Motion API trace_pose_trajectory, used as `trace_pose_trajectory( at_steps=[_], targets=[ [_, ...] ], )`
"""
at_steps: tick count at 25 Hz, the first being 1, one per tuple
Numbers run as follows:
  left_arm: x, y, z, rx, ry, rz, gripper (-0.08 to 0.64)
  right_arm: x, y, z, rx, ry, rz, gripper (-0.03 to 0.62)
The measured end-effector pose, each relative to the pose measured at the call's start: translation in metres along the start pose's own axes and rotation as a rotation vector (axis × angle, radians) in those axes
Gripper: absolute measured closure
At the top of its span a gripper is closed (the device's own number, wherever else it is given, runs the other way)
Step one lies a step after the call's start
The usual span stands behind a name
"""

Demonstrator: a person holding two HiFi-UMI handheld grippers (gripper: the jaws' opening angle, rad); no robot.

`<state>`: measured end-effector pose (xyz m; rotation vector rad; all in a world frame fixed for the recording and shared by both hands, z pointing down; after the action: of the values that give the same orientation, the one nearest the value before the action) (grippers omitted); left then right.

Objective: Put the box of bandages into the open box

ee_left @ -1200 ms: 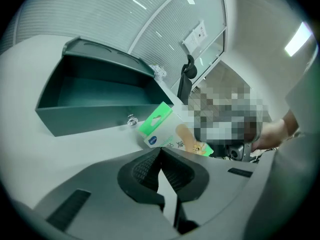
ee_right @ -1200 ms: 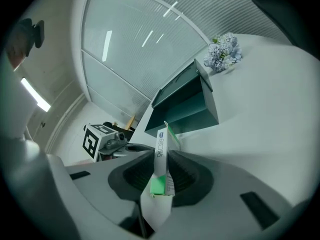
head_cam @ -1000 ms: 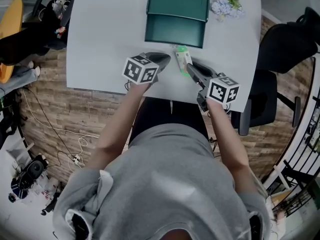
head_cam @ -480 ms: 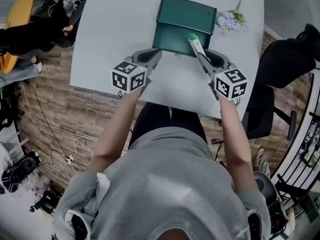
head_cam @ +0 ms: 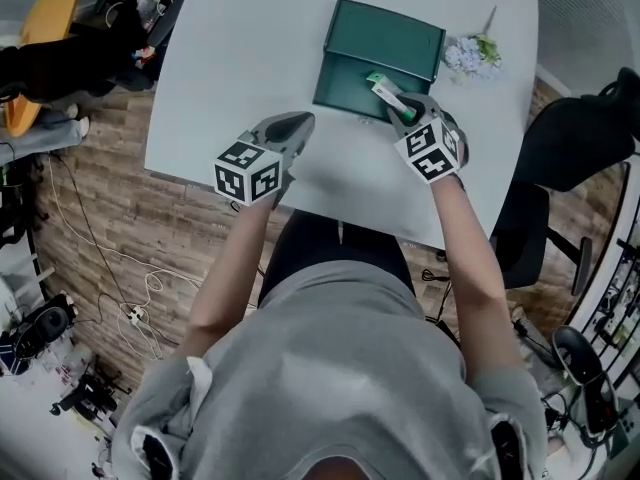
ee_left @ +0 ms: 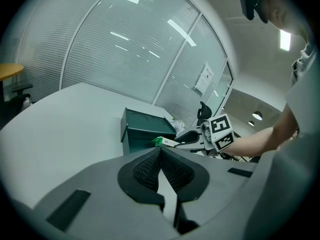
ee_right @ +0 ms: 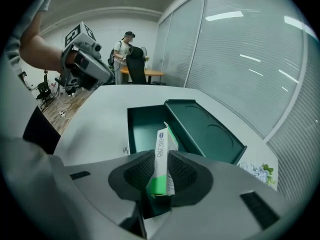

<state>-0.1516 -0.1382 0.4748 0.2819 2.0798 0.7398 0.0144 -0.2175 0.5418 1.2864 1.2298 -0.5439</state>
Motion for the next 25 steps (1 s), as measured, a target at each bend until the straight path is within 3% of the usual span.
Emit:
trace_pose_trajectory(
  at_steps=[5,8,11,17,25],
  targets=[
    [0.004,-0.001,-0.006,0.011,-0.009,0.015,0.541,-0.014,-0.001,-0.005,-0.011,-0.027,0.004,0.472],
    [0.004,-0.005,-0.005,0.01,0.002,0.019,0.541,-0.016,-0.002,-0.012,-0.091,-0.115,0.034,0.431],
    [0.003,-0.012,0.0,-0.003,0.017,0.032,0.541,-0.004,-0.005,-0.011,-0.158,-0.132,0.084,0.428],
    [0.012,-0.043,0.016,-0.07,0.023,0.096,0.541,0.051,-0.018,0.011,-0.342,-0.134,0.272,0.532],
    [0.06,-0.105,0.055,-0.245,-0.061,0.252,0.541,0.177,-0.053,0.036,-0.475,-0.041,0.599,0.538]
  ],
)
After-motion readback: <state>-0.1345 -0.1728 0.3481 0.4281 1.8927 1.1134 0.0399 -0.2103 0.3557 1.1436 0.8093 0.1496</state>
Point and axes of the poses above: the fingertips, and each gripper's own axes: x backward along the fingers, z to its right, y out of its underside, the point moved 3 cm from there along x, backward along the fingers, and after that the axes turned 15 degrees about -z, right-handed, at the moved point
